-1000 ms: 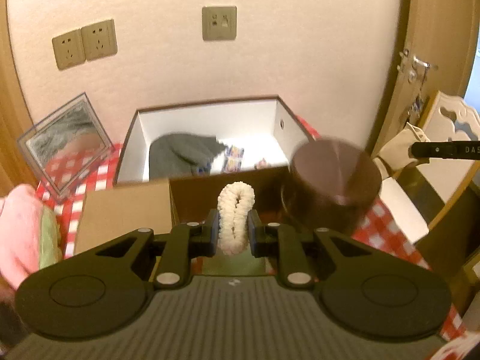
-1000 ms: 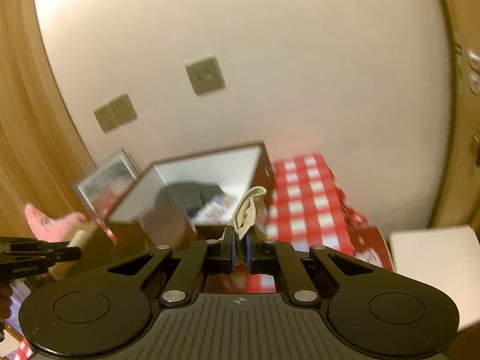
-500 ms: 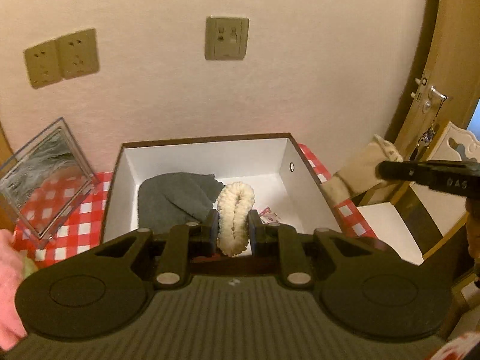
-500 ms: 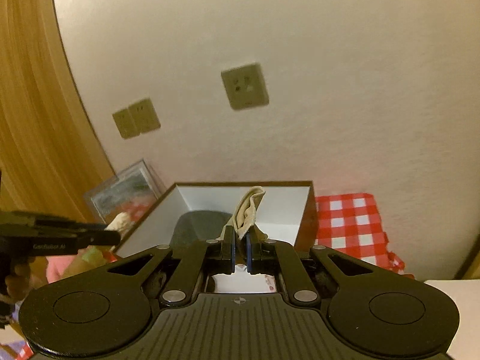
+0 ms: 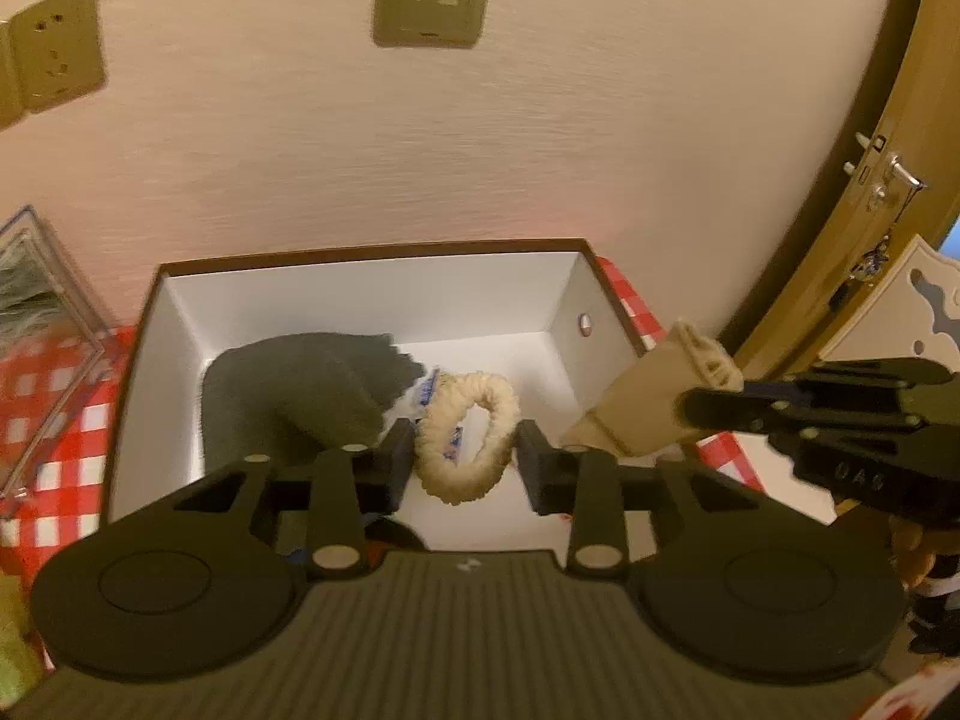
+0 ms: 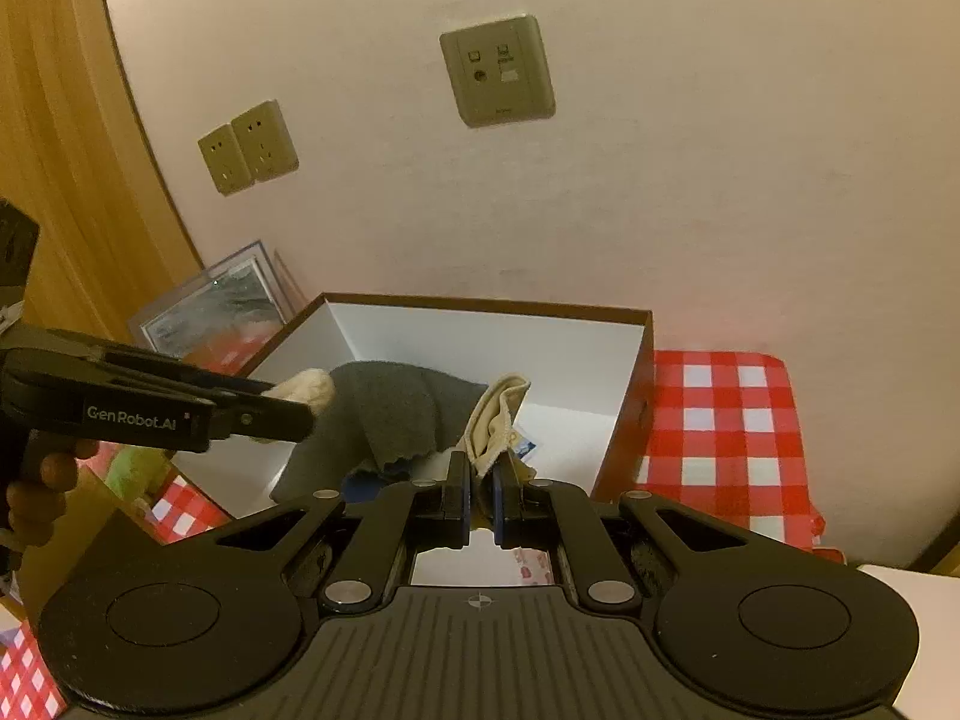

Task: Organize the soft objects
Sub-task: 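Carry the ring and beige cloth to the white box and open both tools inside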

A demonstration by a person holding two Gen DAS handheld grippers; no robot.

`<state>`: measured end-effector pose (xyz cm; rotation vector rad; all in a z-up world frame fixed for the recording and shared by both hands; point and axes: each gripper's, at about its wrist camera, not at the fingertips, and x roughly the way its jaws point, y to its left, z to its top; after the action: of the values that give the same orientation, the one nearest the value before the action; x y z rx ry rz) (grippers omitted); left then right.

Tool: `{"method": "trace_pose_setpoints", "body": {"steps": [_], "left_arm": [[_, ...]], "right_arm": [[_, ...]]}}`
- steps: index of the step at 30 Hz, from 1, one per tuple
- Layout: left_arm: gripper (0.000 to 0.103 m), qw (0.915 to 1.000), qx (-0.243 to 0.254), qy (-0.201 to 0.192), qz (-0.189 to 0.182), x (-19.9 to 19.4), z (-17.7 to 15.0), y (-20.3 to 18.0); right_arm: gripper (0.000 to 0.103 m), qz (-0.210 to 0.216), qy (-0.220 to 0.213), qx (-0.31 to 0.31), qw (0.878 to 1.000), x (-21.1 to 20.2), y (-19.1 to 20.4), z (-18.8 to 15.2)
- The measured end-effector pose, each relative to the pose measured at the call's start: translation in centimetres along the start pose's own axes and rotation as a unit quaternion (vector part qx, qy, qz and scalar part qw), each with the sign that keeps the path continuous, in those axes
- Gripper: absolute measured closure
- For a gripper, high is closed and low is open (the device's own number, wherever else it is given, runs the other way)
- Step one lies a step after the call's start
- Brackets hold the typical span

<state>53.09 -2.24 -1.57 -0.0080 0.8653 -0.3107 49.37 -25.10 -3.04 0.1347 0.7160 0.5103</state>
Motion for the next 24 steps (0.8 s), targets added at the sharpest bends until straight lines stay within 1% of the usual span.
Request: {"method": "trace_pose_setpoints", "body": {"steps": [2,6,14,20,24], "left_arm": [[0.06,1.0,0.001,0.003,-0.009,0.7,0.3,-0.1],[0.056,1.0,0.007,0.006,-0.004,1.6,0.3,-0.3],[0.054,0.9999,0.005,0.013,0.006,2.0,0.2,0.4],[0.053,0.9998,0.004,0.01,0.014,1.2,0.2,1.0],[0.049,0.9998,0.007,0.007,0.019,0.7,0.3,1.1]], "right_arm": [[0.096,0.0,0.001,0.002,1.0,0.3,-0.2,0.1],[0.096,0.0,0.003,0.003,1.0,0.5,-0.3,0.1],[0.096,0.001,0.01,0.003,1.0,1.3,0.0,0.3],[0.096,0.008,-0.006,0.007,1.0,1.3,0.5,0.7],[0.095,0.007,-0.016,0.012,1.0,1.1,0.8,1.2]]}}
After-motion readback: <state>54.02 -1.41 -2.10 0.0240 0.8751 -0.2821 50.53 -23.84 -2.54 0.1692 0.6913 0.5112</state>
